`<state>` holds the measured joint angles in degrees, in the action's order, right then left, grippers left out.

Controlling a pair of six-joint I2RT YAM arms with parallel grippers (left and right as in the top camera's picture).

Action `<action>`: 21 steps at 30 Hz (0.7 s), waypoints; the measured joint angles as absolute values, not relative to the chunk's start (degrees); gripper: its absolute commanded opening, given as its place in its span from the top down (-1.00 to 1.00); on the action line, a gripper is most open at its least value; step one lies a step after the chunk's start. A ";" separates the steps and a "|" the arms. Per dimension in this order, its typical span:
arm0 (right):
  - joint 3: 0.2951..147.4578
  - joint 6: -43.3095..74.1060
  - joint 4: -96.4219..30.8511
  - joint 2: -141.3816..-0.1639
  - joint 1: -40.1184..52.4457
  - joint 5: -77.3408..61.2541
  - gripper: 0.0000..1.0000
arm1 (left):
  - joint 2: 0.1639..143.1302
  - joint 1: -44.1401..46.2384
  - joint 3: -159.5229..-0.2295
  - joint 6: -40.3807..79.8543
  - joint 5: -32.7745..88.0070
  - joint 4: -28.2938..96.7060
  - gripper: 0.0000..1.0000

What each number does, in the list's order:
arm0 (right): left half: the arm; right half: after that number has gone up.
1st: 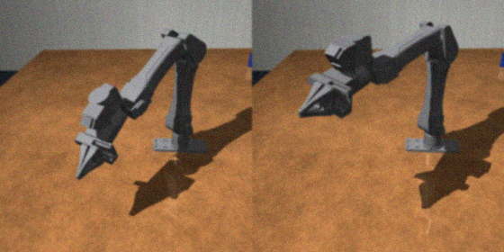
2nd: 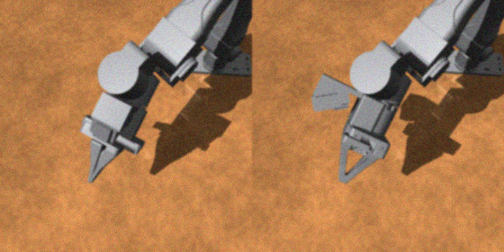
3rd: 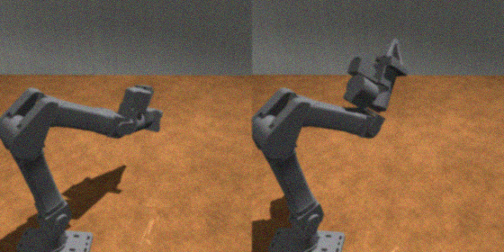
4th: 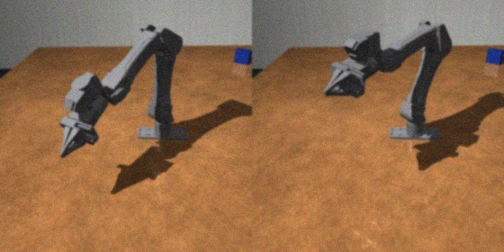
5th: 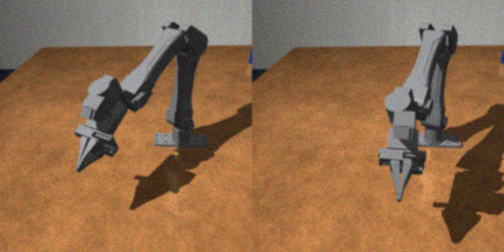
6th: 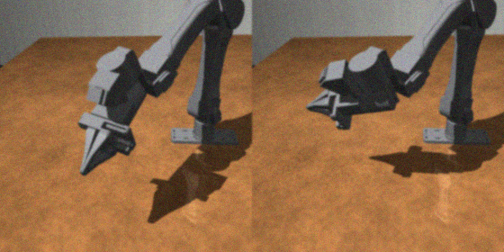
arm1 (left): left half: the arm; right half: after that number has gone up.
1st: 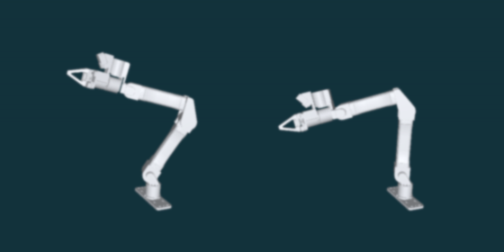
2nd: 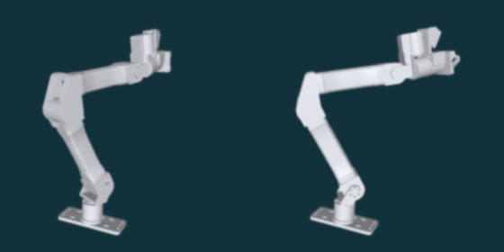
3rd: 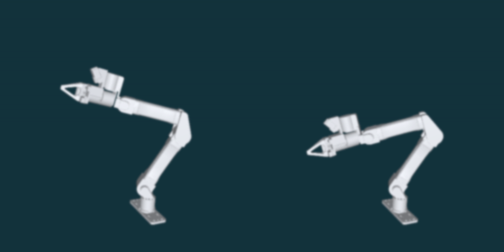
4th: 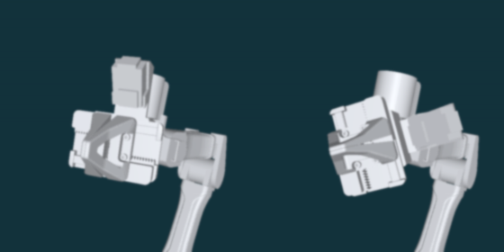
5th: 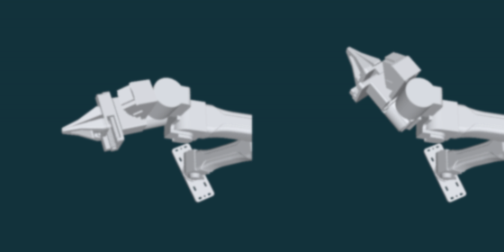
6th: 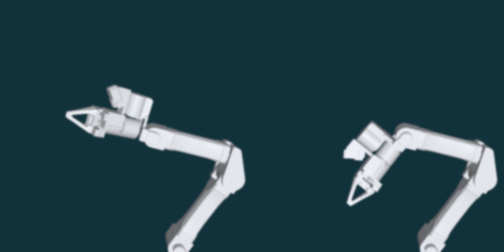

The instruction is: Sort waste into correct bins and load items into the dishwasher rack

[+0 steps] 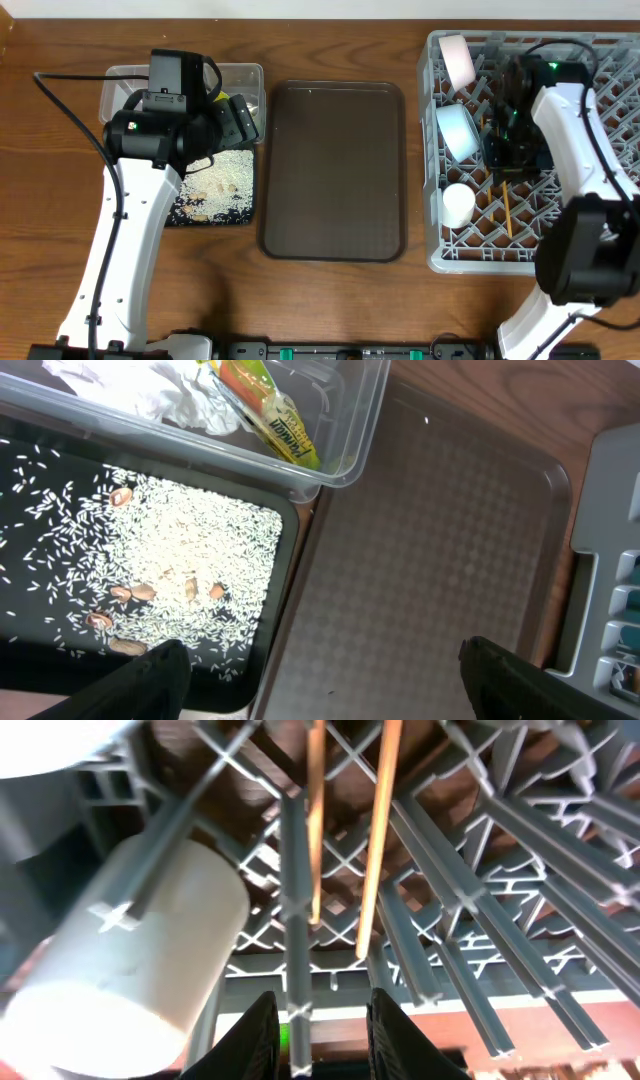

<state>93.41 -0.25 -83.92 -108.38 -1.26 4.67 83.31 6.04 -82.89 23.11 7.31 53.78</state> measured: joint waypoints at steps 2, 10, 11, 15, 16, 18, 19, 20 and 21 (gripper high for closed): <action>93.41 -1.28 -83.13 -105.54 -0.97 2.94 0.39 | 83.31 6.04 -82.89 23.11 7.31 53.78 -0.77; 93.76 -4.86 -79.11 -86.54 2.98 -2.02 -0.80 | 83.31 6.04 -82.89 23.11 7.31 53.78 -0.77; 93.80 -5.08 -78.65 -84.73 3.62 -2.11 -0.98 | 83.31 6.04 -82.89 23.11 7.31 53.78 -0.77; 93.97 -5.41 -77.12 -74.81 7.01 -3.11 -0.99 | 83.31 6.04 -82.89 23.11 7.31 53.78 -0.77; 94.04 -5.28 -77.08 -72.51 7.68 -3.20 -0.98 | 83.31 6.04 -82.89 23.11 7.31 53.76 -0.77; 94.17 -5.23 -77.73 -68.12 8.62 -3.18 -0.98 | 83.31 6.04 -82.89 23.11 7.31 53.78 -0.77; 94.19 -5.23 -78.50 -66.52 8.84 -3.14 -0.98 | 83.31 6.04 -82.89 23.11 7.31 53.78 -0.77; 94.21 -5.23 -79.48 -64.86 8.84 -3.05 -0.99 | 83.31 6.04 -82.89 23.11 7.31 53.78 -0.77; 94.21 -5.23 -80.34 -63.42 8.84 -3.03 -0.98 | 83.31 6.04 -82.89 23.11 7.31 53.78 -0.77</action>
